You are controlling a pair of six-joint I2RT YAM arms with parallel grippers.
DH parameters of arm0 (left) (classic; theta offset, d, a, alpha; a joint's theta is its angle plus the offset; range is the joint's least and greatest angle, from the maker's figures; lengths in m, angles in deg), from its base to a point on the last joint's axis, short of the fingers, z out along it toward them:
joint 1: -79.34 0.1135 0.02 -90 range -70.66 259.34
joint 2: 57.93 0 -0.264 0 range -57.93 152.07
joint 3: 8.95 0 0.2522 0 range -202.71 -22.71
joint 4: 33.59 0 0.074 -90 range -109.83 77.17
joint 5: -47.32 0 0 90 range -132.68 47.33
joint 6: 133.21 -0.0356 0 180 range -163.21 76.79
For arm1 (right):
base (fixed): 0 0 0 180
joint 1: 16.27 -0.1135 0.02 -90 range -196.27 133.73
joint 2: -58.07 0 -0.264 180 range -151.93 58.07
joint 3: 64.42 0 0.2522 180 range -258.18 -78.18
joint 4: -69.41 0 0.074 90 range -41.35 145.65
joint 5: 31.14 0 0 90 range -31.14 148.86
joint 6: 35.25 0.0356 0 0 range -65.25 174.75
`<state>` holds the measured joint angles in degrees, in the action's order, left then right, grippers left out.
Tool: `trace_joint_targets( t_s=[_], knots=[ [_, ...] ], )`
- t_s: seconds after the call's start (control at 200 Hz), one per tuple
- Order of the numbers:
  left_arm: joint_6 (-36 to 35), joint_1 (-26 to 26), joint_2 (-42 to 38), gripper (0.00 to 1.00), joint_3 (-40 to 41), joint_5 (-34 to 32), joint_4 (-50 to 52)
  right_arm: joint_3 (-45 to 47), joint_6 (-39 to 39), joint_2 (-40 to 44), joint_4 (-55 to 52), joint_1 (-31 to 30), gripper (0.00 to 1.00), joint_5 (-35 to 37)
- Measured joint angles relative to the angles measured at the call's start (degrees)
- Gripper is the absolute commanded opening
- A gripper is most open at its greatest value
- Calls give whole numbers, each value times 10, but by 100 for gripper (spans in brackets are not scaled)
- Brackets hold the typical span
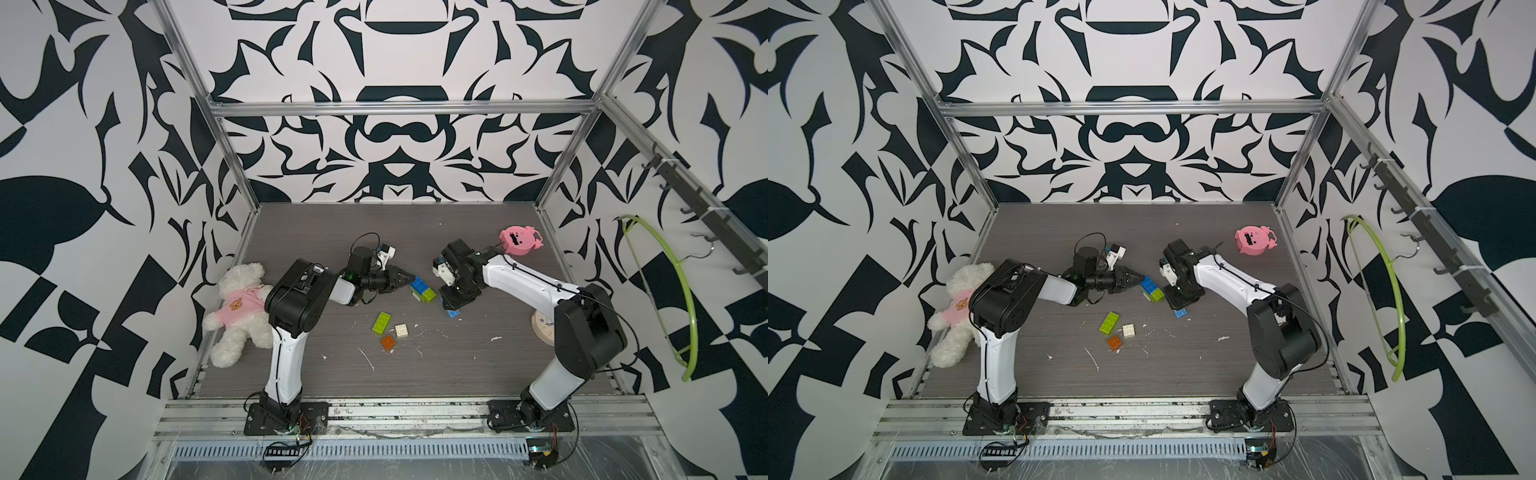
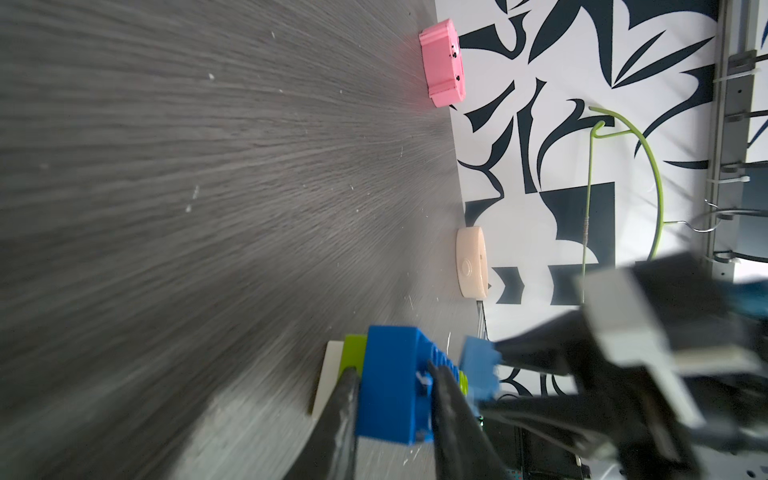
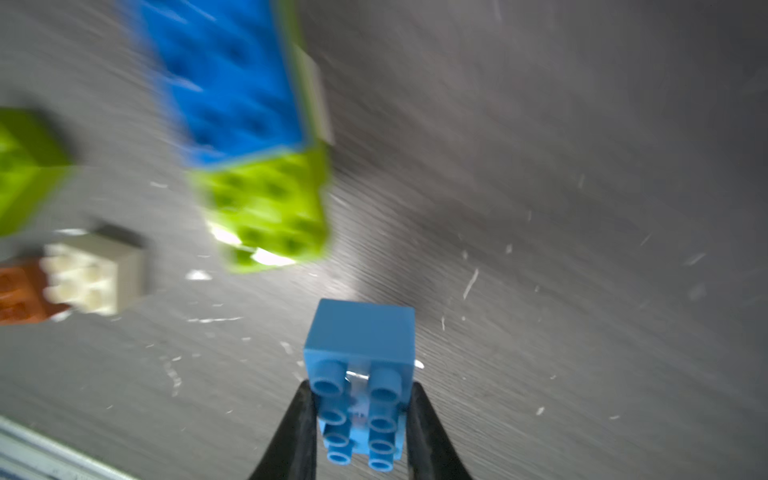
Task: Assemble a heart with lego
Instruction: Place the lego brick at the center of the board, then pick up the lego brick from the center of the board.
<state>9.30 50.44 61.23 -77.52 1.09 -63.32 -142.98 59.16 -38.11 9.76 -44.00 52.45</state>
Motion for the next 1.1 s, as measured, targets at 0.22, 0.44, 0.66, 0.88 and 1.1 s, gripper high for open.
trace_joint_targets(
  t_s=[0.22,0.44,0.66,0.88,1.1],
  knots=[
    [-1,0,-1,20,0,-2,1,39,42,-29,51,2,33,-18],
    [-3,0,-2,20,0,-2,4,113,67,16,130,-14,52,-1],
    [-2,0,-2,20,0,-2,4,132,78,54,150,-31,42,34],
    [-2,0,-2,20,0,-2,4,130,80,40,147,-33,43,63],
    [-2,0,-2,20,0,-2,4,124,82,22,144,-45,36,76]
  ],
)
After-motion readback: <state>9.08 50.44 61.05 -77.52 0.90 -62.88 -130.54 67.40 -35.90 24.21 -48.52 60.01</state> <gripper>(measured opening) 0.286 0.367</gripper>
